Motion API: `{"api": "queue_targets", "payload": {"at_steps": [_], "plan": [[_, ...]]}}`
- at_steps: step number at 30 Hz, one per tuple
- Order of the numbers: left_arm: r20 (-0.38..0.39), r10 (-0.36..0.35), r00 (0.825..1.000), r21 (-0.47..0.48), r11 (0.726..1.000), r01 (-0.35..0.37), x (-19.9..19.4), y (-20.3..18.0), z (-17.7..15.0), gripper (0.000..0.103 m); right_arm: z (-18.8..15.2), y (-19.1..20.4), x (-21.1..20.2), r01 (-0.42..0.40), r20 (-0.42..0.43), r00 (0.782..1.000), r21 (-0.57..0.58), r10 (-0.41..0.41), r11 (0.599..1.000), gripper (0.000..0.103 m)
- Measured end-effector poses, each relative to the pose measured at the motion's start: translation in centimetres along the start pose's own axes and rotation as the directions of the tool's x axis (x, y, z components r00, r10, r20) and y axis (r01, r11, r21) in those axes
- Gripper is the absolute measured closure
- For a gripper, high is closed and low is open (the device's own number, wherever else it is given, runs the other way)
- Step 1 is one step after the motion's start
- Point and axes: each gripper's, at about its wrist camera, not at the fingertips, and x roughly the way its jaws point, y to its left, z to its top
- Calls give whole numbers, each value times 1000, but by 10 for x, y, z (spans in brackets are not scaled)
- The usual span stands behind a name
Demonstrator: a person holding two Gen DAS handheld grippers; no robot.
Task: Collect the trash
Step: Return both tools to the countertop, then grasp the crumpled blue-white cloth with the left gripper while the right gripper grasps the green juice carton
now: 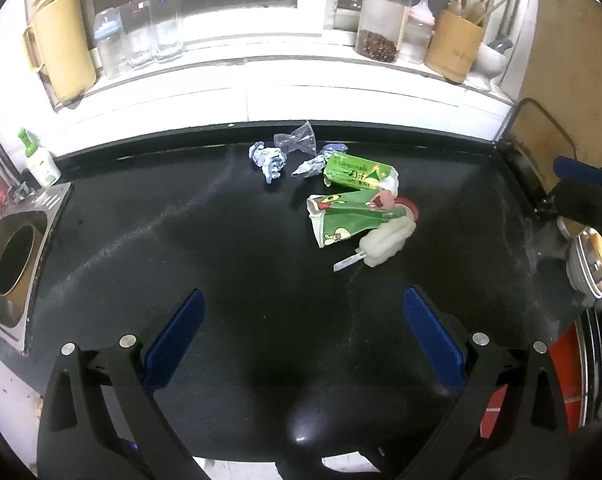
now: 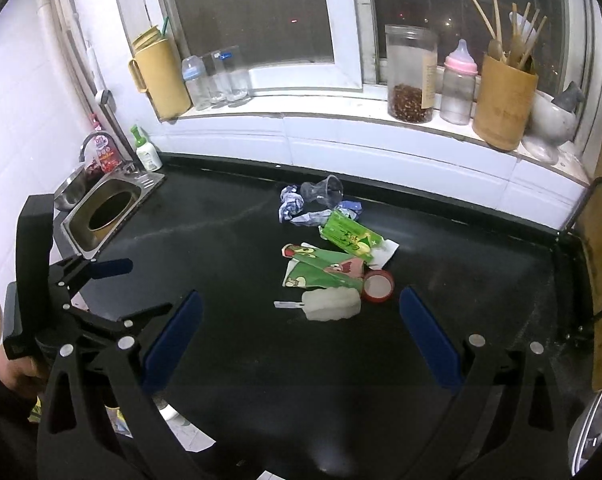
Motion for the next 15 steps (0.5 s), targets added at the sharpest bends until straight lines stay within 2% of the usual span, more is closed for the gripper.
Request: {"api": "queue_targets", "payload": {"at_steps": [8,15], "plan": [[-4,18,1000,-1,1000,-18,20,1,20,7,6,-15,18,-24,-29,999,-9,24,1000,11],[-29,37,999,-6,999,-37,66,13,57,7,20,-38,56,-39,-76,996,-22,37,999,16]]}}
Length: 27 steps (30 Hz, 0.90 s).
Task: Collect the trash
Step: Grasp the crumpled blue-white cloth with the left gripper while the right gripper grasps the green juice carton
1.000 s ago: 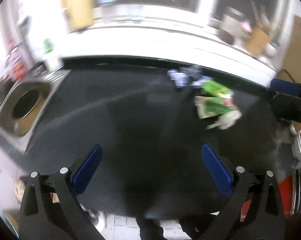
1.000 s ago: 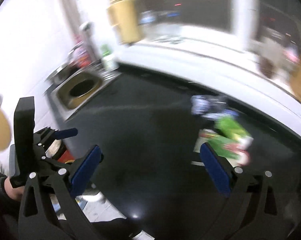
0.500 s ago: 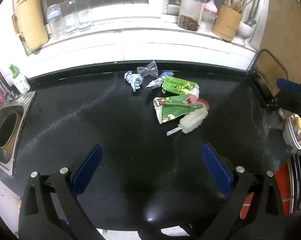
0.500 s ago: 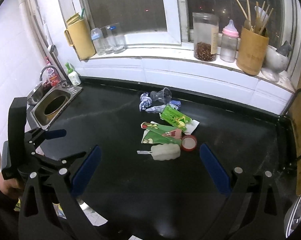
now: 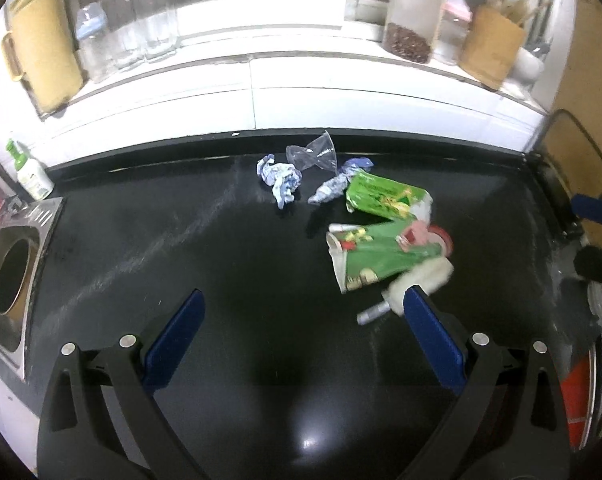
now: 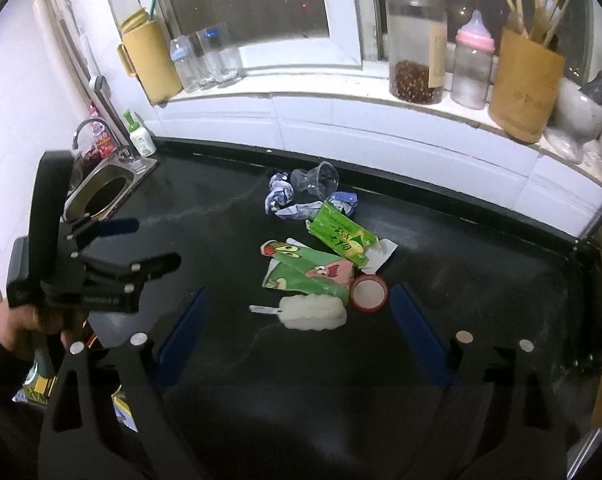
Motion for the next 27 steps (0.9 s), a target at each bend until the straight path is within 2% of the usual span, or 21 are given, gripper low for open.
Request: {"api": "queue_targets", "payload": {"at_steps": [7,11,20,23,25,27], "plan": [[-48,23,999,1,1000,-23,72,15,44,7,23,-30,62,-15,-88,996,-24,13,1000,25],[-93,32,995,5,999,-32,126,25,67,7,38,-55,107,-34,-149,988,-34,29,999,27],[-151,1,989,-10,1000,-2,218,44,102,7,55,-88,218,-60,-323,946,-124,17,990,39],[-160,-4,987,1,1000,4,238,45,109,7,53,-89,242,-78,-362,932,-154,18,985,48],[-169,-13,986,-1,1000,13,247,45,111,7,55,-89,247,-96,-355,934,-161,33,982,50],[-152,-1,988,24,1000,5,252,43,114,7,57,-89,250,-133,-358,931,-150,72,980,62]]}}
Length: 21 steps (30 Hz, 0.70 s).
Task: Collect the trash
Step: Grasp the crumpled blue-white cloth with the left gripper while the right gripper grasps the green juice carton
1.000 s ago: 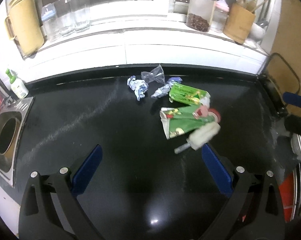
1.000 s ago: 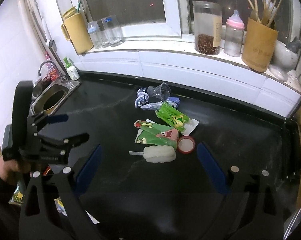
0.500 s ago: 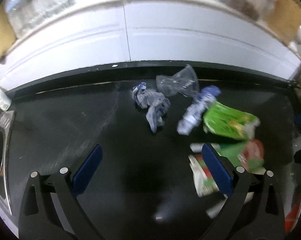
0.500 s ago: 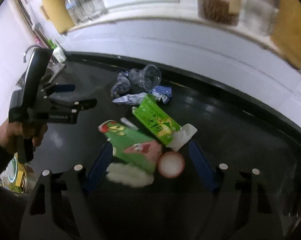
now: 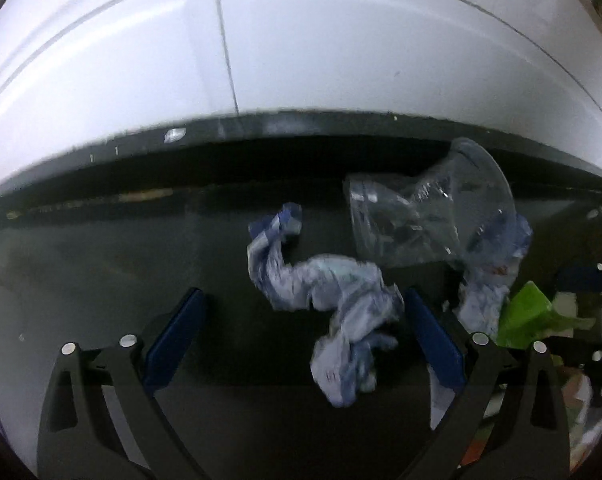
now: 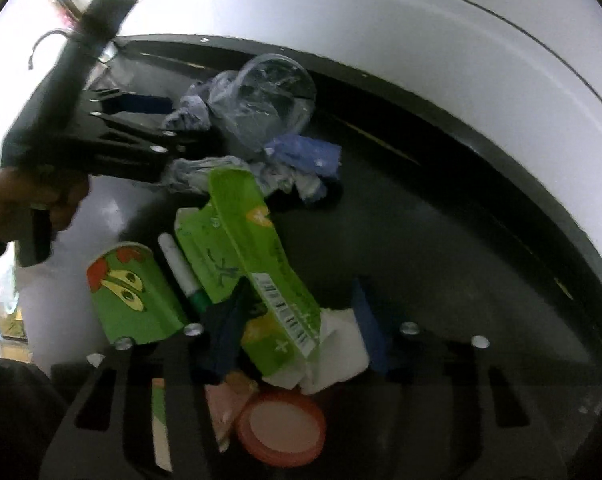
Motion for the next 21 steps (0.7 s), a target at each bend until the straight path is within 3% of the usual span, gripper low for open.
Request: {"api": "queue_targets", "payload": {"at_steps": [2,4,6,15,21], "plan": [[20,-2,1000,31,1000,1,0,-5,1,15,2,0,-1,-42,4,999,3,42,999,78],[42,5,999,63,998,-7,-5,-11,2,45,2,4,-4,-40,1,999,-7,40,999,92],[33,-20,999,67,998,18,-8,-13,4,60,0,9,-9,-31,9,999,-17,31,999,95],[100,-15,995,31,999,12,-72,-8,-4,63,-8,28,-74,23,134,991,8,-23,1000,95],[157,16,988,25,999,-20,-141,-14,-35,63,-25,44,-123,64,206,976,40,-71,997,95]]}}
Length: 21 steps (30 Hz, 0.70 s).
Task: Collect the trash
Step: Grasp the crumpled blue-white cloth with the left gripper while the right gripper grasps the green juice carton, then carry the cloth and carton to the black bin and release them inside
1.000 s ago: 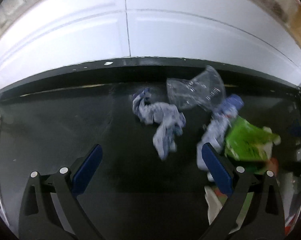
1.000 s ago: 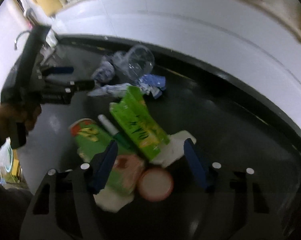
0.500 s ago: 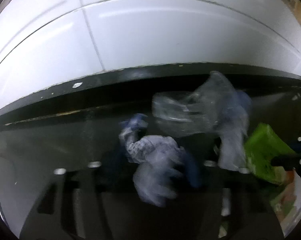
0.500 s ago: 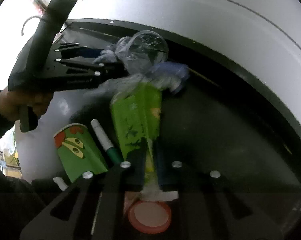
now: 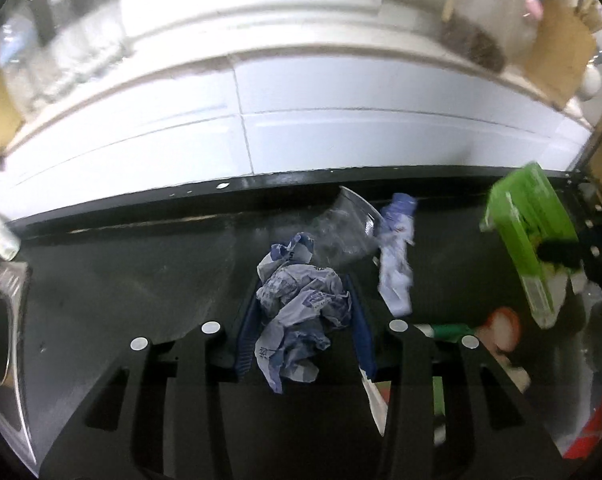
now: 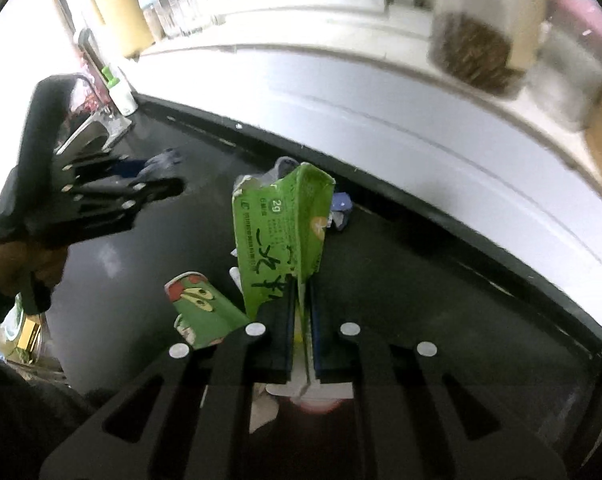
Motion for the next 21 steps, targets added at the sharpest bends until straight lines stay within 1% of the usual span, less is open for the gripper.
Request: {"api": "queue_targets", "payload": {"at_steps": [1,4,5,6,7,8,9,16,21], "plan": [[5,5,1000,0,1000,-5,-9,0,-3,63,-3,4,-7,1,7,1000,4,-1,1000,95],[10,21,1000,2,1000,-21,-43,-6,-25,63,-18,18,-25,19,20,1000,1,-19,1000,95],[13,21,1000,2,1000,-21,-53,-18,-33,63,-21,23,-26,21,23,1000,2,-21,1000,95],[16,21,1000,2,1000,-21,-61,-21,-41,63,-26,28,-32,21,27,999,3,-22,1000,95],[18,21,1000,2,1000,-22,-64,-21,-51,63,-30,32,-33,20,29,999,3,-20,1000,95],[20,21,1000,3,1000,-21,-75,-27,-67,63,-38,39,-37,21,30,999,3,-21,1000,95],[19,23,1000,3,1000,-23,-82,-30,-75,63,-41,42,-42,18,29,999,3,-19,1000,95],[23,28,999,15,1000,-28,-108,-49,-112,63,-73,75,-59,11,32,999,-2,-11,1000,95],[28,33,999,11,999,-33,-125,-47,-129,63,-84,90,-69,13,40,999,-3,-13,1000,95]]}}
